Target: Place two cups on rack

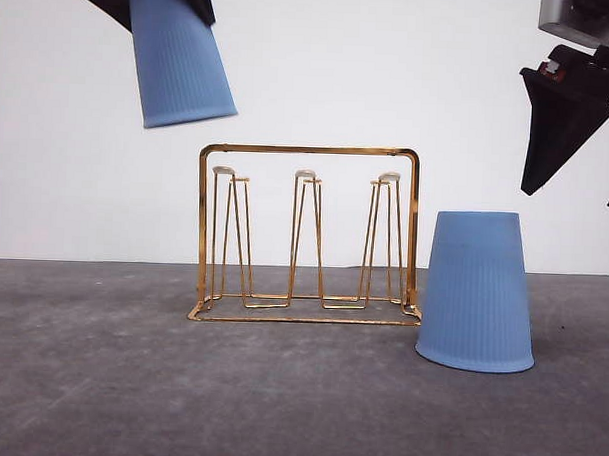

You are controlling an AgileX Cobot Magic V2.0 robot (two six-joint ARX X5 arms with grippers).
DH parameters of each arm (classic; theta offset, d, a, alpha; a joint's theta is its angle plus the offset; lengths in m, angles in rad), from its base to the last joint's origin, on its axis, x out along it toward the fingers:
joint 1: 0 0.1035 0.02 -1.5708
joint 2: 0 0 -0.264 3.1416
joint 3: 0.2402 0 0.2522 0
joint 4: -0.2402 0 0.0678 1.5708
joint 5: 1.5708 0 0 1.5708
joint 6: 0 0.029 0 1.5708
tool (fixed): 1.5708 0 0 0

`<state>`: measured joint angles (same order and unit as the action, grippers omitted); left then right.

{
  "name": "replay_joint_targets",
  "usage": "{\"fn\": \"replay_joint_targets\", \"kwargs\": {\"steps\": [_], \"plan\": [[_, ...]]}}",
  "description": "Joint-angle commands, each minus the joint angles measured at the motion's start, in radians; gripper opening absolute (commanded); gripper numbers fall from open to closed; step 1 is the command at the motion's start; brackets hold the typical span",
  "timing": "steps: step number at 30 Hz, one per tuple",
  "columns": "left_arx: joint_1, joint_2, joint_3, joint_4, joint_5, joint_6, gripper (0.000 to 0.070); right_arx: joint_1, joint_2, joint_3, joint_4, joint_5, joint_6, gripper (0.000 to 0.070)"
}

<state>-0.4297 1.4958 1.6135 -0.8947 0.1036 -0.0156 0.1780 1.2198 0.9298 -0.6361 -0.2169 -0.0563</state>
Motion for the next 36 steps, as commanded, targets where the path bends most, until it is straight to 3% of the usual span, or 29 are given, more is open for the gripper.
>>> {"fn": "replay_joint_targets", "kwargs": {"steps": [1, 10, 11, 14, 16, 28, 36], "plan": [[-0.005, 0.049, 0.014, 0.020, 0.000, 0.012, 0.0313, 0.005, 0.008, 0.019, 0.006, -0.004, -0.008, 0.0700], [-0.005, 0.221, 0.014, 0.148, -0.003, 0.016, 0.0322, 0.005, 0.008, 0.019, 0.006, -0.004, -0.008, 0.0700], [-0.005, 0.235, 0.014, 0.152, -0.003, 0.016, 0.0348, 0.005, 0.008, 0.019, 0.006, -0.003, -0.008, 0.0700], [-0.006, 0.271, 0.014, 0.144, -0.002, 0.017, 0.0548, 0.005, 0.008, 0.019, 0.006, -0.003, -0.008, 0.0700], [-0.005, 0.281, 0.014, 0.136, -0.002, 0.017, 0.0595, 0.005, 0.008, 0.019, 0.007, -0.003, -0.008, 0.0700], [-0.005, 0.264, 0.044, 0.122, -0.002, 0.023, 0.0596, 0.005, 0.007, 0.041, 0.011, -0.010, -0.008, 0.0700], [-0.005, 0.178, 0.204, -0.016, -0.003, 0.034, 0.0594, 0.039, 0.007, 0.115, 0.005, -0.172, 0.004, 0.0700]]}}
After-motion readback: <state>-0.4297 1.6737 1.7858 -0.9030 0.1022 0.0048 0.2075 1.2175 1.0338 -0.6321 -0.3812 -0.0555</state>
